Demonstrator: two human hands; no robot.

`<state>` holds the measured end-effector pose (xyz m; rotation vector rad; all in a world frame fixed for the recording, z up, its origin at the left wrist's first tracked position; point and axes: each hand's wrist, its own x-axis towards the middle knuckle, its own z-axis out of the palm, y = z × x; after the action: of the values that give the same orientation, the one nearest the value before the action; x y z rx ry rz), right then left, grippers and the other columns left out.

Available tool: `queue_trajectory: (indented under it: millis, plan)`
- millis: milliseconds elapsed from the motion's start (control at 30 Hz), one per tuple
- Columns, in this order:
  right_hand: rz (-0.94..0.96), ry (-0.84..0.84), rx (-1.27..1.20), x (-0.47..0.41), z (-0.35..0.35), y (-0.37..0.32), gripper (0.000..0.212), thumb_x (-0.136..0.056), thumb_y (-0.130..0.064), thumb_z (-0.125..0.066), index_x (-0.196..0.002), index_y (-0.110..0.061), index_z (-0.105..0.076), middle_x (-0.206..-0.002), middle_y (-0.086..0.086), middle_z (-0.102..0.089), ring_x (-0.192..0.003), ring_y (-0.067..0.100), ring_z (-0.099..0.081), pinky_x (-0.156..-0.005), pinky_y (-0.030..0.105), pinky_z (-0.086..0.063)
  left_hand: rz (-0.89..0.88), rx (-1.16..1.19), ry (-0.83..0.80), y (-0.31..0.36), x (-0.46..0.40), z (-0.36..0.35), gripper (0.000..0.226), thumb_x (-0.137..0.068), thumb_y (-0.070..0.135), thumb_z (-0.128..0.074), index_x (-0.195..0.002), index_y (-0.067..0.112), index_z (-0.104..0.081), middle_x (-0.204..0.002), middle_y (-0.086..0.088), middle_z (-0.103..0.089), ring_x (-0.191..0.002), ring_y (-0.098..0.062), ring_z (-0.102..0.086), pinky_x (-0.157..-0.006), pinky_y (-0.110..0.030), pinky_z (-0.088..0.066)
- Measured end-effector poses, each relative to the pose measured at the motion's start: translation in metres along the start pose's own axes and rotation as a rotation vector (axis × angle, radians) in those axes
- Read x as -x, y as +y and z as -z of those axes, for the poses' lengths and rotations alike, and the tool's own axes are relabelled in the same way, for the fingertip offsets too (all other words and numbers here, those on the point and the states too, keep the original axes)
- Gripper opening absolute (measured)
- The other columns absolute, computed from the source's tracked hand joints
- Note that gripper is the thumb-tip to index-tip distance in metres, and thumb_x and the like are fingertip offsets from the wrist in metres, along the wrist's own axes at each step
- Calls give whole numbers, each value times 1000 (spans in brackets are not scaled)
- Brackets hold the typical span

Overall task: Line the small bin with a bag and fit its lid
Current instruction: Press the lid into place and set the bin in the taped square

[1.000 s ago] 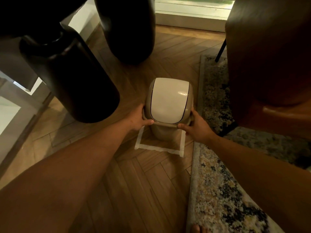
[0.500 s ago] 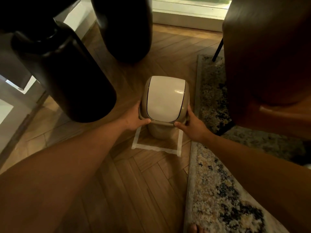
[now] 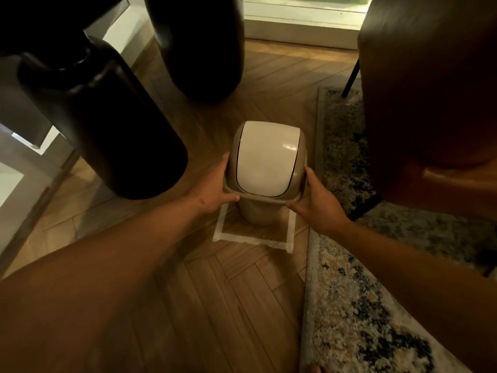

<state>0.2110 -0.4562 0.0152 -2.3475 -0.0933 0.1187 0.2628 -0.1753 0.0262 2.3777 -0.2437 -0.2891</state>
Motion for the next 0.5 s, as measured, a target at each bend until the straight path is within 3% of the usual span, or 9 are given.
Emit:
queue_trajectory:
  millis: [100, 233, 367, 500]
  plan:
    - [-4, 10, -14, 1, -2, -1, 100, -84, -33, -81, -160, -31, -16, -155, -4, -47, -140, 18, -46, -107, 31, -42, 10, 9, 3, -3, 0, 2, 115, -71, 19, -88, -158, 29, -13, -157, -1, -36, -140, -21, -39, -108, -32, -36]
    - [-13, -3, -8, -2, -3, -2, 98, -85, -33, -80, -159, -31, -16, -152, -1, -50, -138, 22, -48, -104, 35, -45, 58, -7, 6, -7, -1, 2, 118, -69, 26, -89, -157, 36, -11, -158, 2, -35, -140, -23, -40, -111, -46, -41]
    - [-26, -42, -32, -7, -2, -1, 99, -86, -31, -80, -159, -31, -14, -154, -3, -49, -139, 19, -48, -108, 35, -44, 74, 12, 12, -9, 1, 0, 118, -69, 26, -90, -157, 34, -12, -159, 3, -32, -142, -22, -38, -113, -45, -39]
    - [-25, -52, -28, -9, -2, 1, 101, -86, -29, -80, -161, -31, -11, -156, -4, -46, -141, 17, -46, -109, 32, -42, 92, 80, -16, -11, 1, -1, 120, -67, 29, -90, -155, 44, -10, -160, 5, -31, -142, -22, -39, -111, -50, -42]
